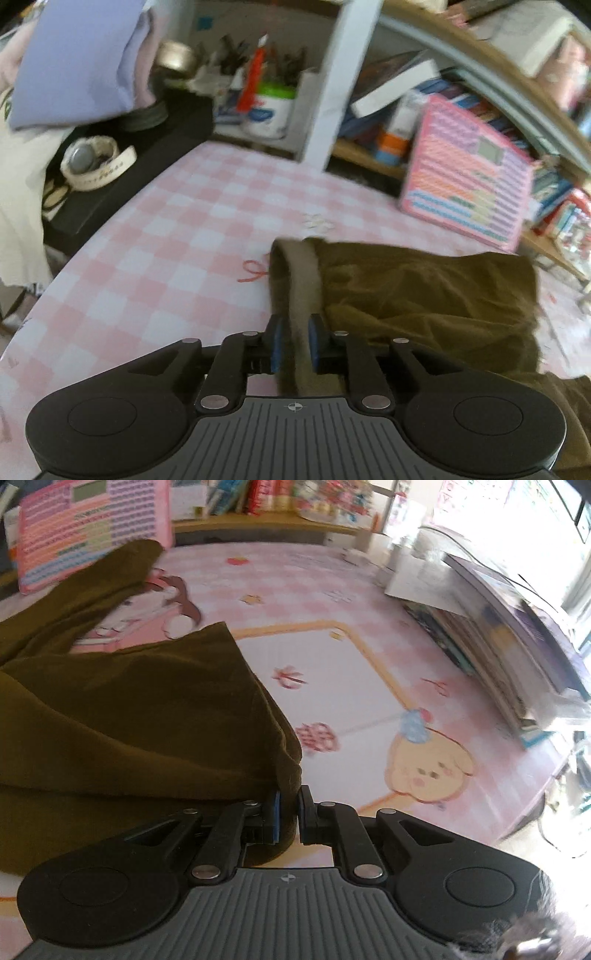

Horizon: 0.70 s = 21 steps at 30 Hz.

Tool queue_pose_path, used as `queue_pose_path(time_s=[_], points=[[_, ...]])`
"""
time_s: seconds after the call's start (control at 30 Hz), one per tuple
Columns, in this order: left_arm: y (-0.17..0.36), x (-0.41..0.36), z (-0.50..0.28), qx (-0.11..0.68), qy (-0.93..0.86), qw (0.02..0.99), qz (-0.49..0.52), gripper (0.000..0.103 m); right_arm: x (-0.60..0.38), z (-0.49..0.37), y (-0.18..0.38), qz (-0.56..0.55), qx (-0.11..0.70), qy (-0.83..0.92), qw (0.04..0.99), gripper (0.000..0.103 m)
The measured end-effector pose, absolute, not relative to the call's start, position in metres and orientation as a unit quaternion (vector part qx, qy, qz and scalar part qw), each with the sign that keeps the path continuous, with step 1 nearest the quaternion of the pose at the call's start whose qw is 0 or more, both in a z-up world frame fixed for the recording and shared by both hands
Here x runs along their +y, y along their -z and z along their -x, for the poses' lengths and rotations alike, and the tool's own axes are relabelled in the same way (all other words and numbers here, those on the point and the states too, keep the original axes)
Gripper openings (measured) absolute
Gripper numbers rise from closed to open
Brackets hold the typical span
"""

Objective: Fold clothes

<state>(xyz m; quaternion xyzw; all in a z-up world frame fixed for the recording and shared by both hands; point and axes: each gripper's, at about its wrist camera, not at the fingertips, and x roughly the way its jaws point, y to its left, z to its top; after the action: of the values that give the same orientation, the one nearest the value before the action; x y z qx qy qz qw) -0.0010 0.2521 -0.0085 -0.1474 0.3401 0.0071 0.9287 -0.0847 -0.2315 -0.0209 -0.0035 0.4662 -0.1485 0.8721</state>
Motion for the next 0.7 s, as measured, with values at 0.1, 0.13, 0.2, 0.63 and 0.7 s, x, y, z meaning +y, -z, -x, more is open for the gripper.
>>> queue_pose_path(time_s=[0.1,0.13,0.2,0.63,0.7], points=[[0.005,0.232,0.022,0.334,0.048,0.929,0.148,0.023,-0.236,0.088,0.02,-0.01,0.468,0.147,0.871,0.01],[0.005,0.225,0.029,0.336,0.068,0.928,0.148,0.024,-0.238,0.088,0.02,-0.017,0.466,0.154,0.871,0.012],[0.008,0.21,0.038,0.348,0.099,0.922,0.139,0.024,-0.239,0.089,0.018,-0.03,0.462,0.168,0.87,0.017],[0.046,0.227,0.041,0.423,0.105,0.883,0.171,0.012,-0.203,0.093,-0.013,-0.033,0.405,0.132,0.904,0.026],[0.045,0.226,0.041,0.422,0.103,0.885,0.169,0.012,-0.201,0.092,-0.016,-0.041,0.405,0.129,0.904,0.027]])
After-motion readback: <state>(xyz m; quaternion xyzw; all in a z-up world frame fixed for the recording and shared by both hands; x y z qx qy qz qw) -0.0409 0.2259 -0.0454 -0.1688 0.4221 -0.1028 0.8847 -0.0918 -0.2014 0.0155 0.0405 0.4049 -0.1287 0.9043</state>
